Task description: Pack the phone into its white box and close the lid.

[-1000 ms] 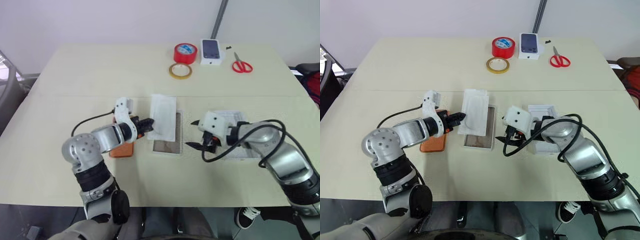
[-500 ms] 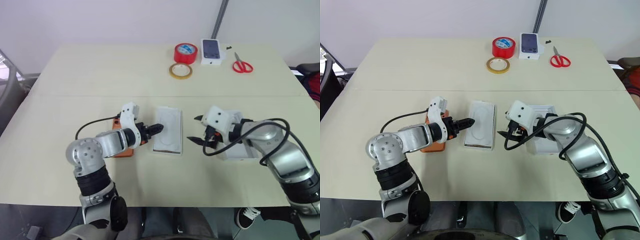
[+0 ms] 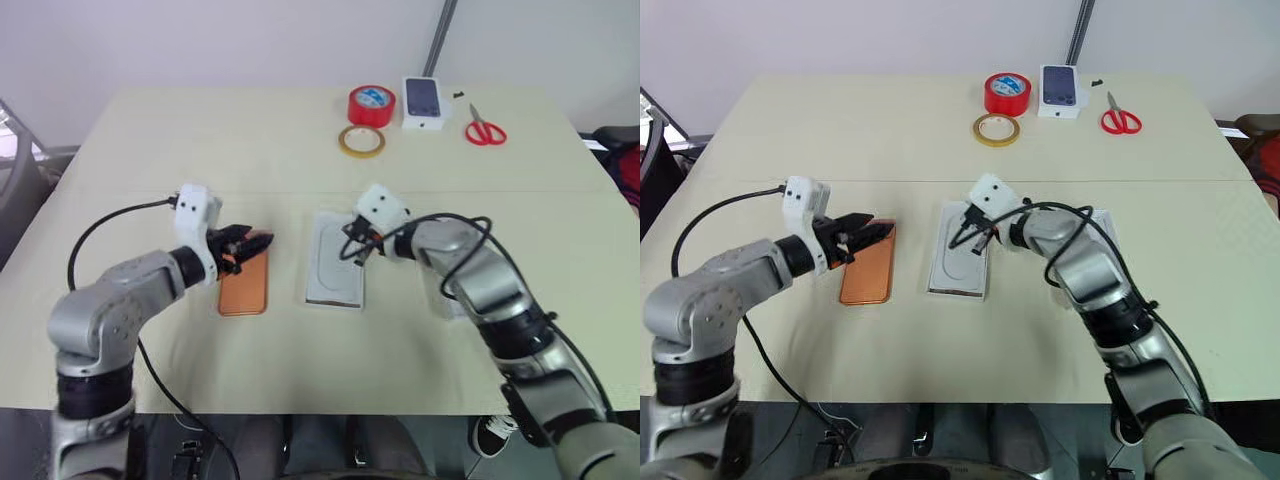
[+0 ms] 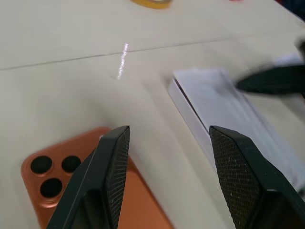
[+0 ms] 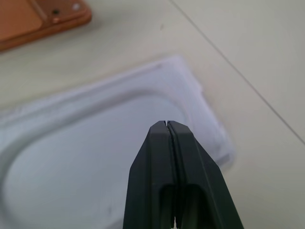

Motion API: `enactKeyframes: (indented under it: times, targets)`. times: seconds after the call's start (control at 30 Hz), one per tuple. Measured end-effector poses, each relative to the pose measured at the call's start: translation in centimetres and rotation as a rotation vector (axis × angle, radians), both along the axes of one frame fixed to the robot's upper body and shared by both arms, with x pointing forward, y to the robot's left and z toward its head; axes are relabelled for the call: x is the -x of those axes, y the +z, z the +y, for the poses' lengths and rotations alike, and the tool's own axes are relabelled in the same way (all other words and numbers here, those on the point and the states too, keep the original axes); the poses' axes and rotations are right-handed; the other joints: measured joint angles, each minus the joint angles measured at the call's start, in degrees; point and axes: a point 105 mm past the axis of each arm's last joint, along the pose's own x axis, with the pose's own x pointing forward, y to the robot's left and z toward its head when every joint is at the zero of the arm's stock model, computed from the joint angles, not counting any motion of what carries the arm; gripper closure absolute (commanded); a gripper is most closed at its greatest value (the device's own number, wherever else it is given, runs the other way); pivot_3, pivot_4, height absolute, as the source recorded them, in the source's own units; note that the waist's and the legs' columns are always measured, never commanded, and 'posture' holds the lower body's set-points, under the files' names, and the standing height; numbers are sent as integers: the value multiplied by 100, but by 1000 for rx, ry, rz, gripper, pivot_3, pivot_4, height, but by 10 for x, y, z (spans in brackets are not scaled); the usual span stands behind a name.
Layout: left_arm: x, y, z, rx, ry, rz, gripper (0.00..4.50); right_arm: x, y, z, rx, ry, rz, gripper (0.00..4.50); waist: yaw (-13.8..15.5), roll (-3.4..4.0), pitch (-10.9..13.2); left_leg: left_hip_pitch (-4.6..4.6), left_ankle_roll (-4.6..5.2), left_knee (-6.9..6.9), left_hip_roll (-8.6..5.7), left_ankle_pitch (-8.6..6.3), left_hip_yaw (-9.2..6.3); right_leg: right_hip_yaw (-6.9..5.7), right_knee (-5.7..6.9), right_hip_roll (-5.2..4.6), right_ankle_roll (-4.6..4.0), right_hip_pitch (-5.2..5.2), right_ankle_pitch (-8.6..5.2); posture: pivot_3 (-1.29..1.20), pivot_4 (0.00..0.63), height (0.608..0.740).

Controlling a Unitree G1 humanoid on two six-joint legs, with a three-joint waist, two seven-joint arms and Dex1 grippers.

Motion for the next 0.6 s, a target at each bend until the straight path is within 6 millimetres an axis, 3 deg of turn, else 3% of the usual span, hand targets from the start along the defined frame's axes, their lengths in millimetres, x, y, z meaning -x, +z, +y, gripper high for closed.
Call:
enactKeyframes:
  times: [0.17,0.37,0.6]
  targets:
    - [19,-7,7,-63,-123,-63,1721,-9,-17,7,24,-34,36,4443,15,0,0,0,5,-5,0,-3,0,-1,0,-5,-1,-1,0,0,150,740]
    - [25,-9,9,-70,-151,-79,1721,-8,-25,11,72,-8,41,4443,-20,2,0,0,43,-16,0,-23,0,0,3,-5,-1,-8,0,0,150,740]
    - [27,-14,11,-71,-143,-77,1721,18,-32,16,110,115,102,4443,-23,1,-1,1,44,-19,2,-24,-1,-1,3,-5,-1,-8,0,0,150,740]
